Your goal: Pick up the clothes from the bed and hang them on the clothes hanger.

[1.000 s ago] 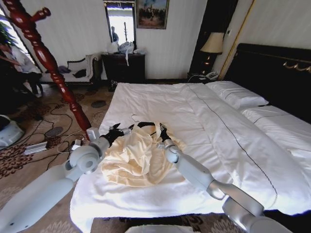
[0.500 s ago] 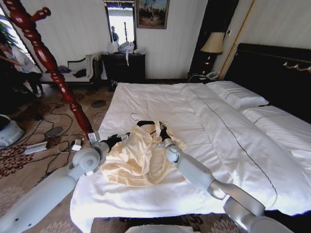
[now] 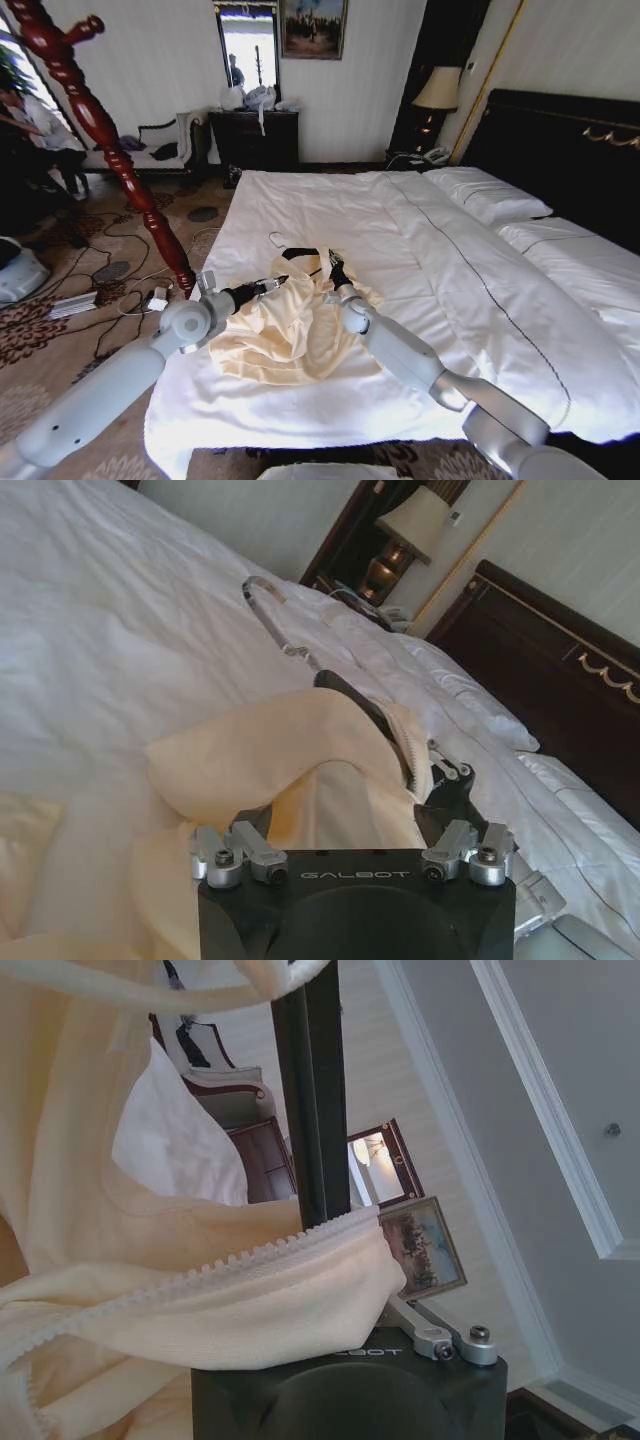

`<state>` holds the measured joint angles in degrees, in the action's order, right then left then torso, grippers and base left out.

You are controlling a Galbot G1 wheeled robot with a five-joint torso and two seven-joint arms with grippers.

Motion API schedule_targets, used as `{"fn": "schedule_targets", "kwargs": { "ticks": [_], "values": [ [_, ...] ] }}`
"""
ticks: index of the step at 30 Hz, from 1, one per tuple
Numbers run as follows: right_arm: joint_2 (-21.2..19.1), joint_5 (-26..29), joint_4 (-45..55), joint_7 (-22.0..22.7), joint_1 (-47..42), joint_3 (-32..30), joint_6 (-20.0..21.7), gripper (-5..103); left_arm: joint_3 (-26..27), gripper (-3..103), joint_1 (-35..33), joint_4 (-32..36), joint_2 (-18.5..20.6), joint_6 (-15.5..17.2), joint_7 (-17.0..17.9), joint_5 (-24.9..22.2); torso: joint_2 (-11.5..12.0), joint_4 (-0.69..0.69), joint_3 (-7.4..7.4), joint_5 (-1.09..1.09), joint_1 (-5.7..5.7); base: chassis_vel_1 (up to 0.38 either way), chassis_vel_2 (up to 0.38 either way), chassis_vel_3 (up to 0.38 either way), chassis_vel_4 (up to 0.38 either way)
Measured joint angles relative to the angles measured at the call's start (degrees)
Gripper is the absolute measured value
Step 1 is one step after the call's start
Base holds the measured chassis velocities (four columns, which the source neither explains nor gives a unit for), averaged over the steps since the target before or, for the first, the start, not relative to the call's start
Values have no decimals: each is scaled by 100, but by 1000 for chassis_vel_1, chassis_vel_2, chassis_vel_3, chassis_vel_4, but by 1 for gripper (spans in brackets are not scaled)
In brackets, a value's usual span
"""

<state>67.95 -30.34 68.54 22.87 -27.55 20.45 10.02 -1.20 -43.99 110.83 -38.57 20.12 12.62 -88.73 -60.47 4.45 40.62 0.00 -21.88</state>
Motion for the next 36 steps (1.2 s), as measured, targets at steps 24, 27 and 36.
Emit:
{"fn": "schedule_targets", "kwargs": {
  "ticks": [24,27,36],
  "values": [
    [48,2,55,119,21,20,-18,19,-145,23,114,-279,-357,-7,184,-98,0,2,0,1,0,0,0,0,0],
    [41,17,96,146,22,19,-18,19,-147,23,151,-328,-403,-77,225,-46,0,1,0,0,0,0,0,0,0],
    [98,23,187,287,37,17,-85,18,-198,23,131,-354,-392,-403,182,787,0,0,0,0,0,0,0,0,0]
  ]
}}
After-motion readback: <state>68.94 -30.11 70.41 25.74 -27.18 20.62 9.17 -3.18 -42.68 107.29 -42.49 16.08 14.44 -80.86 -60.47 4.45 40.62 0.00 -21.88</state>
